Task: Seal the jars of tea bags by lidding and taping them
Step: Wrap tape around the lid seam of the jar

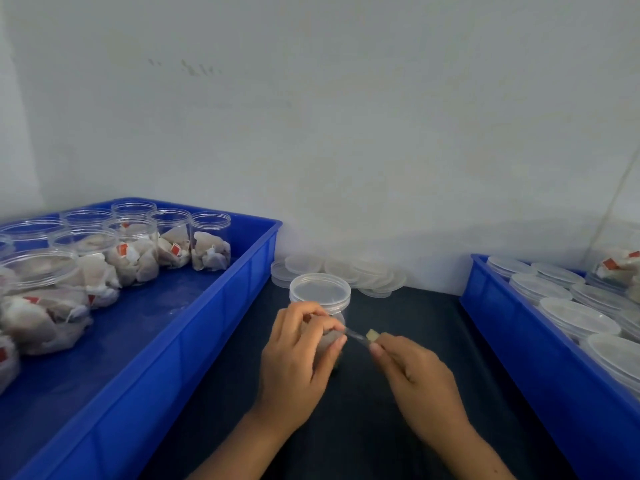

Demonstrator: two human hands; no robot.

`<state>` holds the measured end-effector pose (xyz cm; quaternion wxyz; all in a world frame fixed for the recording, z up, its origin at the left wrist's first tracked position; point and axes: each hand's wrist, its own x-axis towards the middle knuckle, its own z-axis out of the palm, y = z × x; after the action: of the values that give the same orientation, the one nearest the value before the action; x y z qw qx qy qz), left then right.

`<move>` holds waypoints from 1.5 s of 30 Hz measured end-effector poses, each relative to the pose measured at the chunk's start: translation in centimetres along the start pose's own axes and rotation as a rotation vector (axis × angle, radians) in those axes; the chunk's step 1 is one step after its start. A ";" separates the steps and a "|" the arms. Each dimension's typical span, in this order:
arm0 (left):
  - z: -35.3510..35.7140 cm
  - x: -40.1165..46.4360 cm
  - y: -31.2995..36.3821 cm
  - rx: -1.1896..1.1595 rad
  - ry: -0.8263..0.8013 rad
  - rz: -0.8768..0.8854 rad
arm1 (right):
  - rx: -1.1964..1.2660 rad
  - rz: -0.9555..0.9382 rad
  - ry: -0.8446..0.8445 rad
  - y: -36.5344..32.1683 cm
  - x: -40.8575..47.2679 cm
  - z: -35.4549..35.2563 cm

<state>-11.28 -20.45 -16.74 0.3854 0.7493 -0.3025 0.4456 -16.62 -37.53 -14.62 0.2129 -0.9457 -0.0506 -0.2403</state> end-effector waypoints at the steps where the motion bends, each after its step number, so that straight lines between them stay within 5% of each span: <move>1: 0.1 0.1 0.1 -0.017 0.032 -0.014 | -0.046 -0.033 0.010 -0.5 0.3 -0.3; 7: 0.0 0.8 -0.4 -0.116 0.141 -0.193 | -0.439 -0.135 0.039 -2.5 2.8 -1.4; 11: 0.5 0.6 -1.0 -0.278 0.160 -0.322 | -0.432 -0.211 0.116 -3.5 3.5 -1.9; 17: 1.8 0.9 -2.4 -0.528 -0.109 -0.637 | -0.433 -0.215 0.023 -2.6 4.0 -2.5; 25: 0.8 1.0 -3.1 -0.591 -0.162 -0.620 | -0.275 -0.056 -0.165 -2.7 3.9 -4.4; 34: 0.3 1.6 -2.2 -0.641 -0.399 -0.579 | -0.143 -0.018 -0.210 -2.3 4.2 -4.9; 45: 0.3 1.4 -0.5 -0.624 -0.230 -0.398 | 0.085 0.045 -0.307 -2.3 4.2 -4.9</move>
<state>-10.19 -20.62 -15.71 0.6372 0.6851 -0.3137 0.1617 -15.48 -37.60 -7.87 0.2480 -0.9623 -0.0714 -0.0859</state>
